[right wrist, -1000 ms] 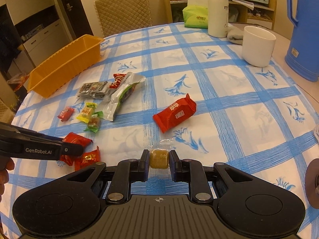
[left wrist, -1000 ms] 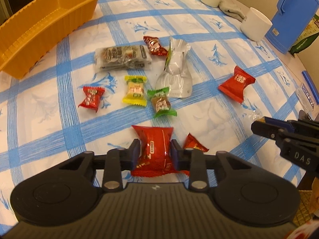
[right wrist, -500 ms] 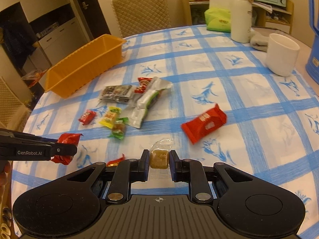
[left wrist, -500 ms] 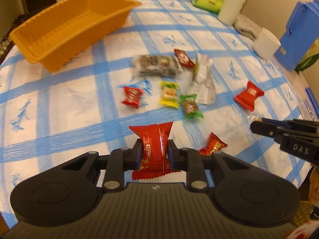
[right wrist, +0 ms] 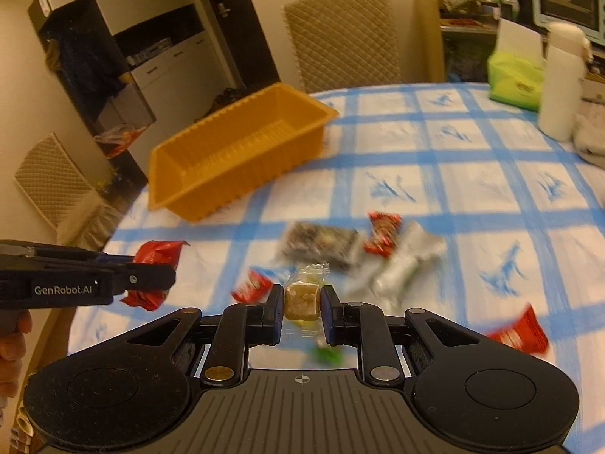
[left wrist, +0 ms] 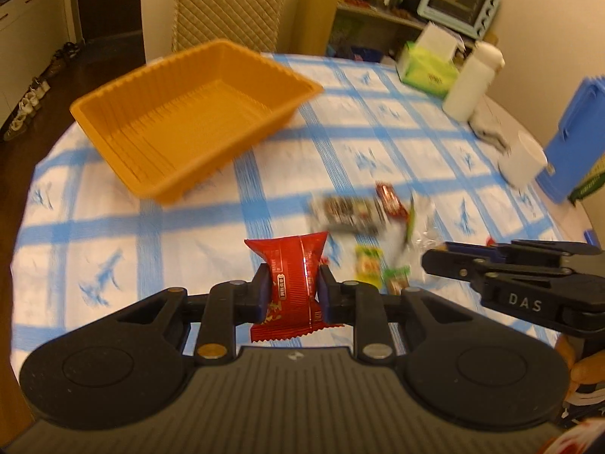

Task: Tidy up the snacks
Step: 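Carry both held snacks over the orange basket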

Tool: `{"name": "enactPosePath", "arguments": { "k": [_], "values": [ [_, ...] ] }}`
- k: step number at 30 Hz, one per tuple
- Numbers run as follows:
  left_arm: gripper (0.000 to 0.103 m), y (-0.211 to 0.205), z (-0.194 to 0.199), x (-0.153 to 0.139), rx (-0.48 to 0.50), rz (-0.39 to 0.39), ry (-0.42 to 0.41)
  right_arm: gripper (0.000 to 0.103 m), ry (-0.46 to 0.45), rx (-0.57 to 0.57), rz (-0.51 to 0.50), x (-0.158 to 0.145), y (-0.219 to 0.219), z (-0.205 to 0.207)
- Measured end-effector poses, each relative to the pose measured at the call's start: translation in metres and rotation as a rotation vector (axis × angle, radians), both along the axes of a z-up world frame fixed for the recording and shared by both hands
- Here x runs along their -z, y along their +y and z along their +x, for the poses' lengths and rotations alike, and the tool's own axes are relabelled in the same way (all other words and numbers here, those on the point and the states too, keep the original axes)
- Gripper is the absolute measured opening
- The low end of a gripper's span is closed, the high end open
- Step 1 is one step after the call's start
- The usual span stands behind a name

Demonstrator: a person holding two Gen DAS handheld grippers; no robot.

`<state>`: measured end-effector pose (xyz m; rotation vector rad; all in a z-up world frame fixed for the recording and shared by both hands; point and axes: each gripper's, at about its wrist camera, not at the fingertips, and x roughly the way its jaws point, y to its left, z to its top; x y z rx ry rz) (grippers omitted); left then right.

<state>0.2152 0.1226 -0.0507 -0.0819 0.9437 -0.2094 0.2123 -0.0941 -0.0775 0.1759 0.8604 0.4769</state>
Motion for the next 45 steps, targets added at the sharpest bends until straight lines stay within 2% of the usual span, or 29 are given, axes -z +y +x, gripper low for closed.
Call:
{"name": "enactPosePath", "arguments": {
  "k": [11, 19, 25, 39, 43, 45],
  "values": [
    [0.023, 0.039, 0.074, -0.024, -0.091, 0.006, -0.067, 0.021, -0.055, -0.072, 0.071, -0.030, 0.060, 0.096],
    [0.023, 0.063, 0.124, -0.019, -0.144, 0.023, -0.061, 0.021, -0.048, -0.073, 0.120, -0.026, 0.090, 0.158],
    [0.023, 0.079, 0.155, -0.005, -0.175, 0.018, -0.024, 0.021, -0.038, -0.049, 0.111, -0.017, 0.105, 0.191],
    [0.024, 0.090, 0.188, 0.027, -0.178, 0.015, 0.042, 0.021, -0.006, -0.010, 0.079, 0.006, 0.115, 0.217],
    [0.033, 0.096, 0.189, 0.031, -0.190, -0.009, 0.051, 0.021, -0.009, -0.009, 0.080, 0.006, 0.117, 0.219],
    [0.033, 0.098, 0.189, 0.032, -0.193, -0.004, 0.052, 0.021, -0.007, -0.008, 0.080, 0.006, 0.117, 0.220]
  ]
}}
